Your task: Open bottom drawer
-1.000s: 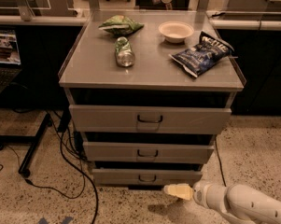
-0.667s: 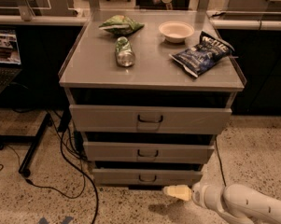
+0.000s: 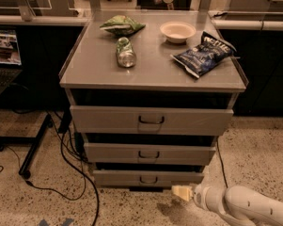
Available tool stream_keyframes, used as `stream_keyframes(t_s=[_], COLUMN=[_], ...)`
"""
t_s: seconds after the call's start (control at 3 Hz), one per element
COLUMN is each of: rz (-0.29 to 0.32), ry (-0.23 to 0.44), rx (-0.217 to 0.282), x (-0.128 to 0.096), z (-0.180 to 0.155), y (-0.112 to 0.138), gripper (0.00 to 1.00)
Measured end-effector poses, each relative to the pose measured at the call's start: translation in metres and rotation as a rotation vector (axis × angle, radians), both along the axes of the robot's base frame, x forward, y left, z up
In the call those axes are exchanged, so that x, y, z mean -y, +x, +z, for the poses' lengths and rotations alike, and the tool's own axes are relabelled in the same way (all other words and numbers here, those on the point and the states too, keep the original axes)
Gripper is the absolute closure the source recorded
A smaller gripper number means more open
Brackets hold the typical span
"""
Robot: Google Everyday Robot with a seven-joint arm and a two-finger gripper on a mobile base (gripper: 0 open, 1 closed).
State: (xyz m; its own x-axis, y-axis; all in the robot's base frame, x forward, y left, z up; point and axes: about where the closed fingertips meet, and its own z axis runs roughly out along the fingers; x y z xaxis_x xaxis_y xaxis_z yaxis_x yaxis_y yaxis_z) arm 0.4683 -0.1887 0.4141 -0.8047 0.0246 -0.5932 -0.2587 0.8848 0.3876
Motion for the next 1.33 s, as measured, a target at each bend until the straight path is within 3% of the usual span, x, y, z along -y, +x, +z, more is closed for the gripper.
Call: stream_keyframes(t_s=[0.33,0.67,1.0,1.33], rz=[0.0,-0.003,-0.019,-0.064], ry=[0.0,0.007,0.037,0.077], rx=[0.0,0.003,0.015,0.086], x=[0.0,-0.001,-0.004,0.005], z=[0.0,-0.003,-0.014,-0.036], y=[0.0,0.0,0.002,0.023], gripper=[0.65,0.96,1.0,1.0])
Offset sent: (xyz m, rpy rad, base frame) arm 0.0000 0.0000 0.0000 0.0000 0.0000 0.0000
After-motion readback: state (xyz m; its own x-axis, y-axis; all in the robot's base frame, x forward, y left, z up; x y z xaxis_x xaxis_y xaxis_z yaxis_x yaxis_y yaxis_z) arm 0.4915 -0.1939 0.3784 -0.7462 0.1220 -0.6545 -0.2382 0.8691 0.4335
